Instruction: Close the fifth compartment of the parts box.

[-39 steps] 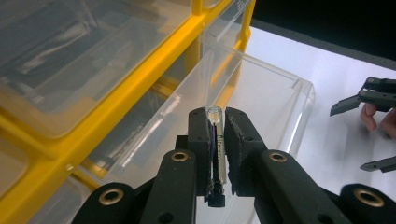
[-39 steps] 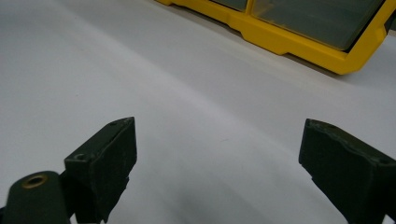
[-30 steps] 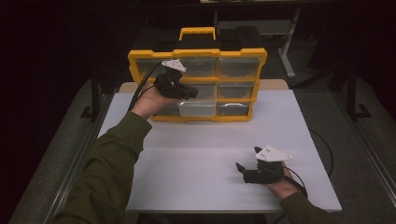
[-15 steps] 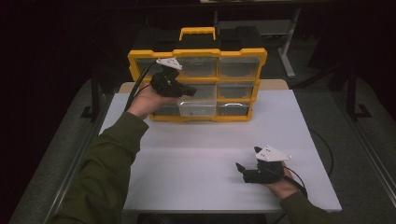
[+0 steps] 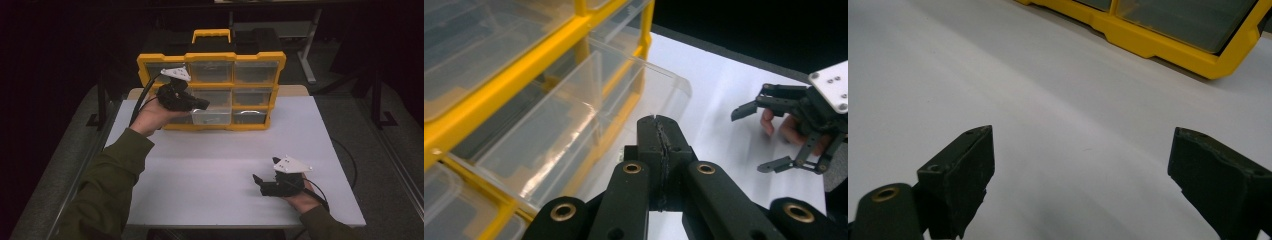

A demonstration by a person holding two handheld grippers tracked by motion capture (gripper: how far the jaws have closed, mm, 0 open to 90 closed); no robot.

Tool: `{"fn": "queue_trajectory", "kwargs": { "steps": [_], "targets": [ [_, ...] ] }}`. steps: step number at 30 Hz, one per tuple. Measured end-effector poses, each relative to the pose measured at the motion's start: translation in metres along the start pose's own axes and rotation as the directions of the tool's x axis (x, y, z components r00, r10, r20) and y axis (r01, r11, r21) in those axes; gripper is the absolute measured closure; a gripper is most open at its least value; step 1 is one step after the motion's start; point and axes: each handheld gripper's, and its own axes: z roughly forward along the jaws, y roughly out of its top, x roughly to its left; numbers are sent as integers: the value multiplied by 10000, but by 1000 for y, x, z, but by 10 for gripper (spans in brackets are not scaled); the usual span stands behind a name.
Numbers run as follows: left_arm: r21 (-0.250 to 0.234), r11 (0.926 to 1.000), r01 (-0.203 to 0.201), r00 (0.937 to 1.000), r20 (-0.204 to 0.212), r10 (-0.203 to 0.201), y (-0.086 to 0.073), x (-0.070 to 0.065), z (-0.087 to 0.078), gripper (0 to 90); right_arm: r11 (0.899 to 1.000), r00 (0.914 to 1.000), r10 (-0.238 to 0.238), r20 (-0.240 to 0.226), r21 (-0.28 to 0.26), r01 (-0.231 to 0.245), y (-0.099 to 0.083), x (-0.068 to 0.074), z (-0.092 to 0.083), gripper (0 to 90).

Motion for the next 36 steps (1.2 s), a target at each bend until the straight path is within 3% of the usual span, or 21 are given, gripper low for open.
{"fn": "queue_trajectory", "kwargs": {
  "steps": [15, 29, 36],
  "targets": [
    [213, 9997, -83, 9997, 220, 78, -17, -17, 6, 898, 10000, 10000, -37, 18, 38, 37, 0, 2, 0, 106],
    [354, 9993, -102, 9994, -313, 113, -21, -11, 12, 897, 9999, 9999, -117, 42, 24, 117, 0, 1, 0, 106],
    [202, 9998, -69, 9994, -328, 76, -21, -9, 13, 897, 10000, 10000, -85, 27, 10, 85, 0, 2, 1, 106]
  ]
}}
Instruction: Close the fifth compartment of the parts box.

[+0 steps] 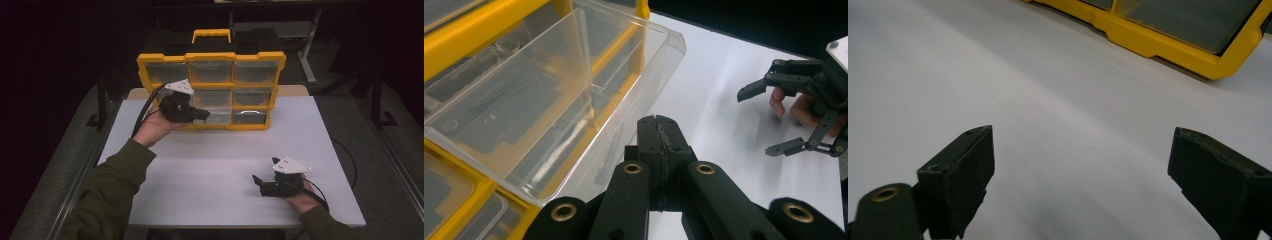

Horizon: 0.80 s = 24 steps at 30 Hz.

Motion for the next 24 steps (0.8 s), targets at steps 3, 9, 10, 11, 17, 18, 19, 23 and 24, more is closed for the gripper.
{"fn": "queue_trajectory", "kwargs": {
  "steps": [3, 9, 10, 11, 17, 18, 19, 23, 24],
  "targets": [
    [-15, 10000, 67, 10000, -19, -67, -1, 3, 0, 898, 10000, 10000, 3, -2, 6, -3, 0, 0, 0, 106],
    [-70, 9999, 90, 9999, -112, -91, 0, 6, 2, 898, 10000, 10000, -11, -14, -12, 11, 0, 0, 0, 106],
    [-80, 9999, 93, 9999, -119, -94, 1, 7, 3, 898, 10000, 10000, 9, -15, 4, -9, 0, 0, 0, 106],
    [-44, 10000, 69, 9999, -147, -69, 2, 7, 3, 898, 10000, 10000, -7, -17, -9, 7, 0, 0, 0, 106],
    [-50, 9999, 107, 9997, -241, -108, 4, 12, 6, 898, 10000, 10000, -11, -17, -14, 11, 0, 0, 0, 106],
    [-40, 9999, 92, 9997, -225, -93, 5, 13, 6, 897, 10000, 10000, -2, -16, -1, 2, 0, 0, 0, 106],
    [7, 10000, 53, 9997, -243, -53, 5, 14, 6, 897, 10000, 10000, -31, -13, -12, 31, 0, -1, 0, 106],
    [-40, 9999, 120, 9995, -300, -121, 6, 16, 7, 897, 10000, 10000, -34, -17, -12, 34, 0, 0, 0, 106],
    [-29, 10000, 89, 9995, -314, -89, 6, 17, 8, 897, 10000, 10000, -23, -14, -4, 23, 0, 0, 0, 106]
  ]
}}
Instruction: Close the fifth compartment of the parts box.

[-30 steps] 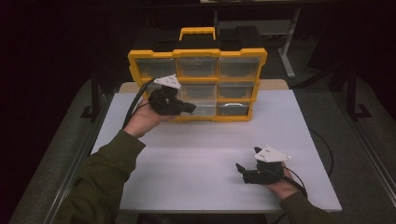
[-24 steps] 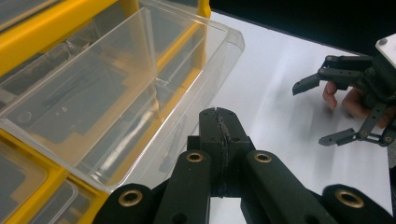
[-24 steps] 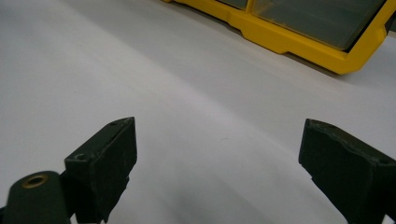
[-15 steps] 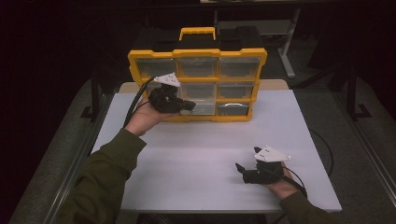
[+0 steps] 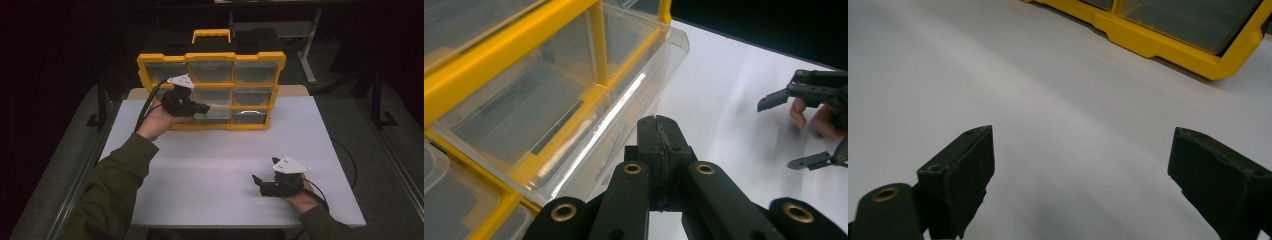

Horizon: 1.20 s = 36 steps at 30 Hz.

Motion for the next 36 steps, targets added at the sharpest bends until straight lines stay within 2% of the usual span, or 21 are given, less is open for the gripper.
{"fn": "queue_trajectory", "kwargs": {
  "steps": [22, 28, 32, 33, 36],
  "targets": [
    [-534, 9983, 221, 9978, -617, -254, 7, 17, 14, 898, 10000, 9999, -63, -83, 23, 63, -1, -1, 0, 106],
    [-820, 9963, 271, 9939, -1039, -356, 9, 19, 18, 897, 9999, 9999, 109, -128, 71, -108, -1, 0, -1, 106],
    [-1035, 9935, 472, 9922, -1103, -586, 8, 21, 20, 898, 9999, 9999, 65, -129, 93, -64, -1, 0, 0, 106],
    [-943, 9949, 362, 9918, -1189, -474, 8, 22, 20, 897, 9999, 9999, 77, -132, 94, -76, -1, 0, 0, 106],
    [-1046, 9937, 401, 9906, -1257, -532, 8, 23, 22, 898, 9999, 9998, 115, -140, 82, -113, -1, 0, 0, 106]
  ]
}}
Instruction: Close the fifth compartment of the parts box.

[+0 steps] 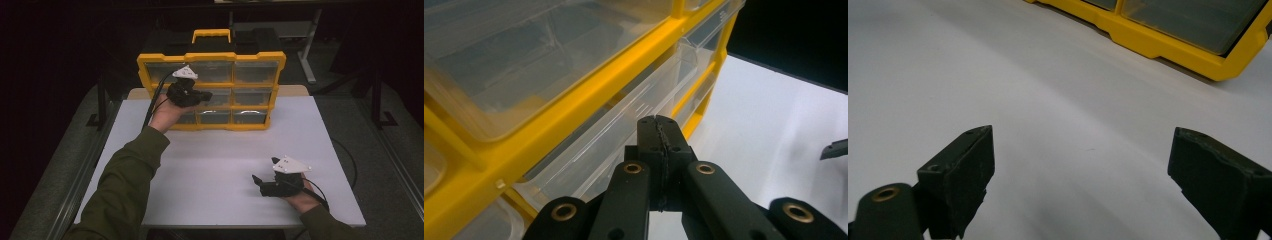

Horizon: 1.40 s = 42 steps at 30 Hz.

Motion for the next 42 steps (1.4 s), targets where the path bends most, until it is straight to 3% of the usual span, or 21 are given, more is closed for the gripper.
{"fn": "queue_trajectory", "kwargs": {
  "steps": [1, 4, 6, 12, 14, 20, 27, 30, 31, 32, 35, 36, 41, 42],
  "targets": [
    [-108, 9999, 129, 9999, 3, -129, 0, 0, 1, 898, 10000, 10000, -17, 13, -37, 17, 0, -1, 0, 106],
    [-16, 10000, 1, 10000, -87, -1, 0, 2, 1, 898, 10000, 10000, -12, 7, -27, 12, 0, -1, 0, 106],
    [-225, 9994, 256, 9997, -45, -257, -1, 1, 3, 898, 10000, 10000, -23, 2, -18, 23, 0, -1, 0, 106],
    [-116, 9997, 200, 9998, -39, -201, -1, 0, 4, 897, 10000, 10000, 25, -7, 6, -25, 0, 0, 0, 106],
    [129, 9999, -10, 10000, 6, 10, -1, 1, 3, 897, 10000, 10000, 3, -5, -8, -3, 0, 0, 0, 106],
    [115, 9999, 1, 9999, 121, -3, -1, -2, 0, 891, 10000, 10000, 8, 1, 12, -8, 0, 0, 0, 106],
    [110, 9998, 187, 9994, 288, -190, -3, -5, -7, 803, 10000, 10000, -42, 23, 22, 42, 0, 0, 0, 106],
    [163, 9998, 77, 9995, 314, -82, -5, -4, -10, 739, 10000, 10000, -38, 16, 21, 38, 0, 1, 0, 106],
    [95, 9997, 236, 9991, 341, -239, -6, -6, -10, 711, 10000, 10000, -50, 19, 10, 50, 0, 1, 0, 106],
    [246, 9997, 35, 9996, 287, -42, -6, -5, -12, 683, 10000, 10000, -63, 26, -9, 63, 0, 1, 0, 106],
    [256, 9995, 164, 9996, 229, -170, -11, -7, -13, 568, 10000, 10000, -42, 28, -16, 42, 0, 1, 0, 106],
    [322, 9995, 58, 9998, 213, -65, -11, -7, -14, 499, 10000, 10000, -41, 24, -15, 41, 0, 1, 0, 106],
    [225, 9994, 267, 9992, 306, -274, -18, -10, -17, 248, 10000, 10000, -42, 7, 4, 42, 0, 1, 0, 106],
    [289, 9995, 119, 9996, 265, -127, -20, -11, -18, 201, 10000, 10000, -59, 20, -2, 59, 0, 2, 1, 106]
  ]
}}
